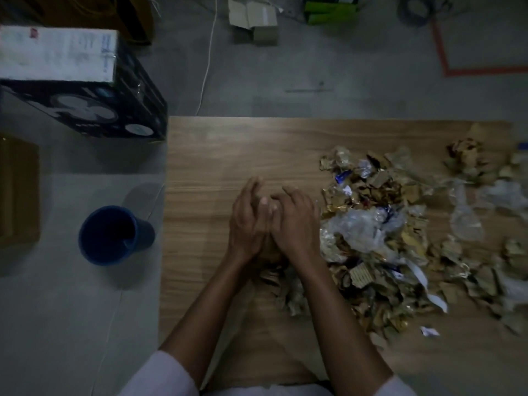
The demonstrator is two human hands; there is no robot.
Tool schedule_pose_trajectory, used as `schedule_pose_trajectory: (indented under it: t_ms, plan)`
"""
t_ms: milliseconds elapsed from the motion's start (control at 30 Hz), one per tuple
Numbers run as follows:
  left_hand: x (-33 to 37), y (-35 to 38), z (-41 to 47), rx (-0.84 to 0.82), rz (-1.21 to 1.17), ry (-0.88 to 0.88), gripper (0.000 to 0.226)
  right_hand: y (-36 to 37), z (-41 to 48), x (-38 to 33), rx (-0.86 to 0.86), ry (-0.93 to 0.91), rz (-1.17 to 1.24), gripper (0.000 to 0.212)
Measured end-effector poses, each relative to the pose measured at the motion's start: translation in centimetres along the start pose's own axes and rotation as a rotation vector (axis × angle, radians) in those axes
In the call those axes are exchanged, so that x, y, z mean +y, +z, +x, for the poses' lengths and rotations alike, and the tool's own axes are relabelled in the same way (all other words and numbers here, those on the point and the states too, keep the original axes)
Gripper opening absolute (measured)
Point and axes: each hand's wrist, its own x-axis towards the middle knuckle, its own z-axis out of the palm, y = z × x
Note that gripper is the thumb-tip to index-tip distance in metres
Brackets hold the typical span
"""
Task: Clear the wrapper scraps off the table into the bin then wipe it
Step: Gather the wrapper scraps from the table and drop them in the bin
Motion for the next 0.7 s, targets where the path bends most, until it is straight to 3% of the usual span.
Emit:
schedule_pose_trajectory:
  t_ms: [67,167,333,400,533,600,700]
  plan:
    - [0.5,0.0,0.8,0.055,-0.038,-0.064,0.053,-0.2,1.6,0.2,-0.024,-0.016,0.019,0.038]
    - [0.2,1.2,0.1,0.006,0.043,-0.076,0.055,0.0,2.7,0.8,-0.241,-0.082,0.033,0.035]
    - [2.7,1.9,-4.5,-0.053,0.018,-0.169,0.031,-3.9,-1.0,0.6,-0.419,-0.126,-0.101,0.030]
    - [5.7,1.9,-3.7,-0.005,-0.012,-0.162,0.032,-6.9,-0.8,0.5,-0.334,-0.169,0.024,0.030]
    - [11.0,4.2,3.2,0.039,0.002,0.021,0.047,-12.7,3.7,3.1,-0.001,-0.161,0.210,0.027]
    - [12.3,7.0,6.9,-0.042,0.015,0.075,0.044,-13.9,7.3,7.3,0.112,-0.072,0.264,0.030]
    - [12.1,11.9,11.0,-0.233,0.243,0.012,0.049,-12.7,12.2,14.9,0.075,0.170,0.120,0.046]
